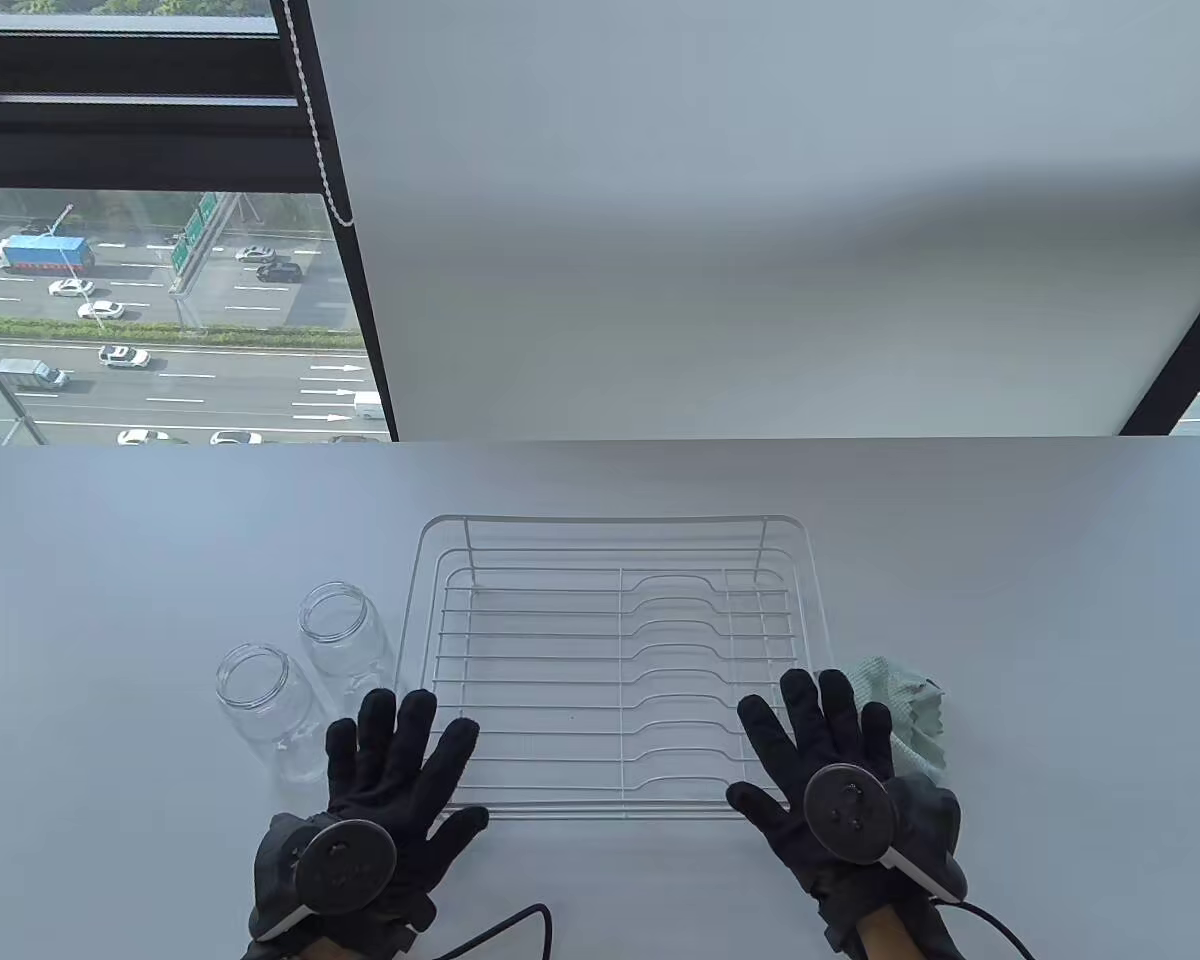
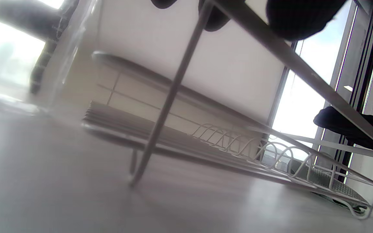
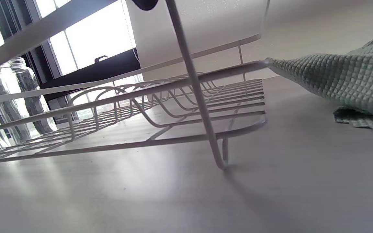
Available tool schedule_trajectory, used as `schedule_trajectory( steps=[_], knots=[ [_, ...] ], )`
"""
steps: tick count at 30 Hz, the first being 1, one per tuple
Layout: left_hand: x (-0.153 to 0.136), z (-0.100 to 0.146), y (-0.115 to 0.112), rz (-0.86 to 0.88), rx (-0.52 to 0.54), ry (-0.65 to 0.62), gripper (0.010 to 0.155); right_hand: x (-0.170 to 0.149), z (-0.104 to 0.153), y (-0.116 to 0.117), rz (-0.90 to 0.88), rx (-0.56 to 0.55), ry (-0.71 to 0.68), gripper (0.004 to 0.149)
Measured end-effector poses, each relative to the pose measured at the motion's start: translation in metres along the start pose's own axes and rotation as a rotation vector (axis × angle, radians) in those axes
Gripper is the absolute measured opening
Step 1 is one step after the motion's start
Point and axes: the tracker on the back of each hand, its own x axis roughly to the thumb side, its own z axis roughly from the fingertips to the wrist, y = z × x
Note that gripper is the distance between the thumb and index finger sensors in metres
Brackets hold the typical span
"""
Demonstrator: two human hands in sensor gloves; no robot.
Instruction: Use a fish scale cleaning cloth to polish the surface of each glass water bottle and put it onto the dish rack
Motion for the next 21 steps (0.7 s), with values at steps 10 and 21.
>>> schedule_trajectory(
  steps=[10, 21],
  knots=[
    [-0.001, 0.0, -0.001, 0.011, 0.002, -0.01, 0.076, -0.002, -0.001, -0.001, -0.016, -0.004, 0.015, 0.074],
    [-0.001, 0.001, 0.003, 0.02, 0.027, -0.022, 0.076, -0.098, 0.015, -0.027, 0.03, -0.204, 0.509, 0.068]
  ],
)
